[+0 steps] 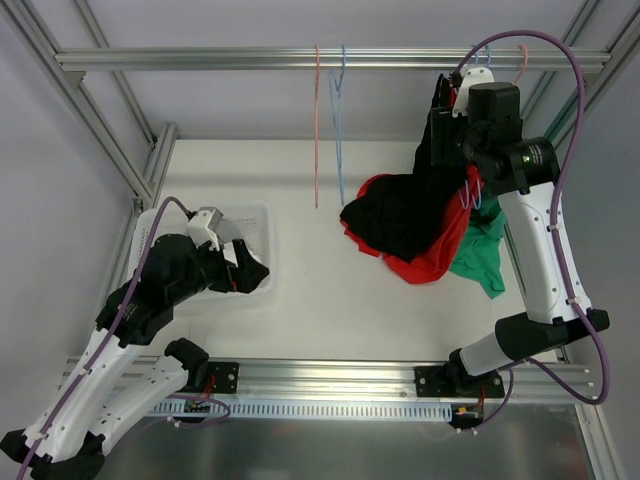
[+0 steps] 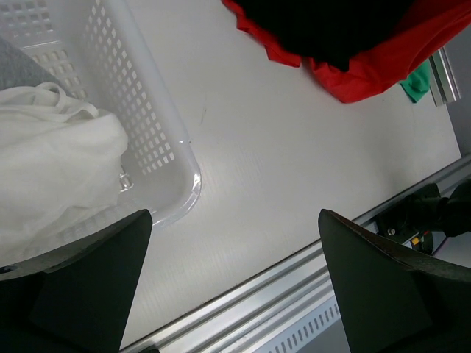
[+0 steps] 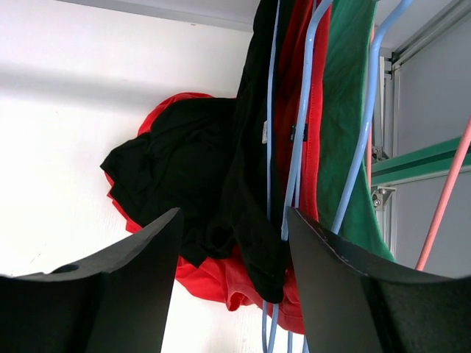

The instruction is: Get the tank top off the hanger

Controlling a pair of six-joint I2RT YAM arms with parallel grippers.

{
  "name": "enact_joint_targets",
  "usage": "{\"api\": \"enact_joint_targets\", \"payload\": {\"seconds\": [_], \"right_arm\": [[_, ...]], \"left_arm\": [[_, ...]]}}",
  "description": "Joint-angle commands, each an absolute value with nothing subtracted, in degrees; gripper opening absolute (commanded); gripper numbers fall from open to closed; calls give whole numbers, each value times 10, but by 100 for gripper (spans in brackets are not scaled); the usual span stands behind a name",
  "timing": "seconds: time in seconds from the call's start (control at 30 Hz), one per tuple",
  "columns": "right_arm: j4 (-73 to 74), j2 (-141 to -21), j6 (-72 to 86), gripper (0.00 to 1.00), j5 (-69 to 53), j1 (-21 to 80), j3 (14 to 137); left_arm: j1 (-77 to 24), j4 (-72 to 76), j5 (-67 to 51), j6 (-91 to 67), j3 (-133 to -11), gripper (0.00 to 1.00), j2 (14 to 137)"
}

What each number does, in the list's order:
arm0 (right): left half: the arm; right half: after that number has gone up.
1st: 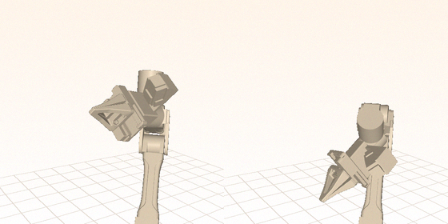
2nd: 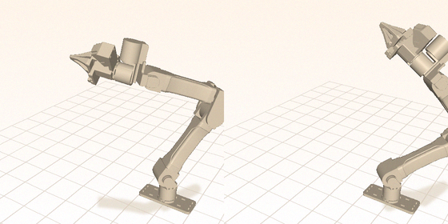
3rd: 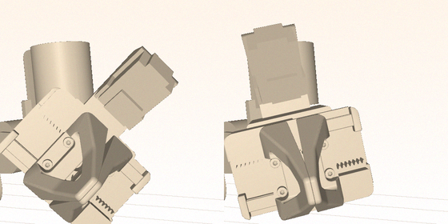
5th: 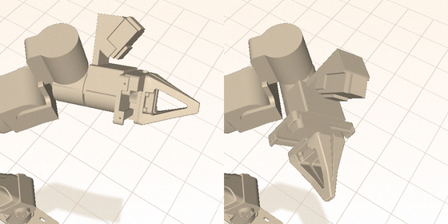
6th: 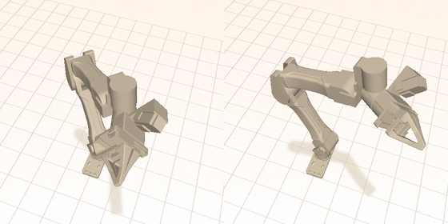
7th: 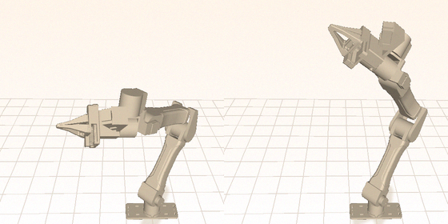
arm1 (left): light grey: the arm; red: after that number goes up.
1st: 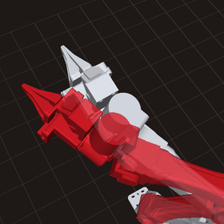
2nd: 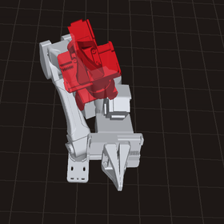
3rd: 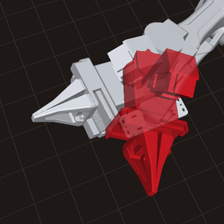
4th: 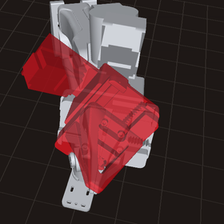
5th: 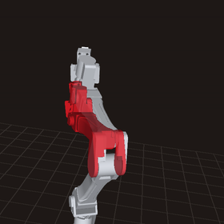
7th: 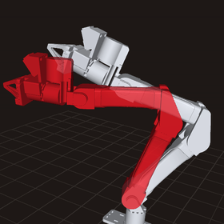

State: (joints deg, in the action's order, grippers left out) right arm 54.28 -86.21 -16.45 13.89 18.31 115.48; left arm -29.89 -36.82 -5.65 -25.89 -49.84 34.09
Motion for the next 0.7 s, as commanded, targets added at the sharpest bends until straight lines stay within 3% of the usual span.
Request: {"api": "enact_joint_targets", "payload": {"seconds": [0.0, 0.23, 0.43, 0.5, 0.67], "right_arm": [[519, -863, -178, 63, 147, 177, 1169], [510, -852, -189, 60, 170, 170, 1177], [510, -847, -196, 56, 110, 152, 1167], [505, -853, -194, 51, 93, 146, 1160], [490, -894, -179, 30, 58, 142, 1172]], "left_arm": [[-296, -369, -82, -243, -486, 99, 342], [-296, -369, -100, -239, -476, 99, 351], [-295, -369, -105, -236, -472, 99, 358], [-295, -370, -106, -236, -474, 99, 359], [-295, -369, -107, -234, -478, 99, 358]]}}
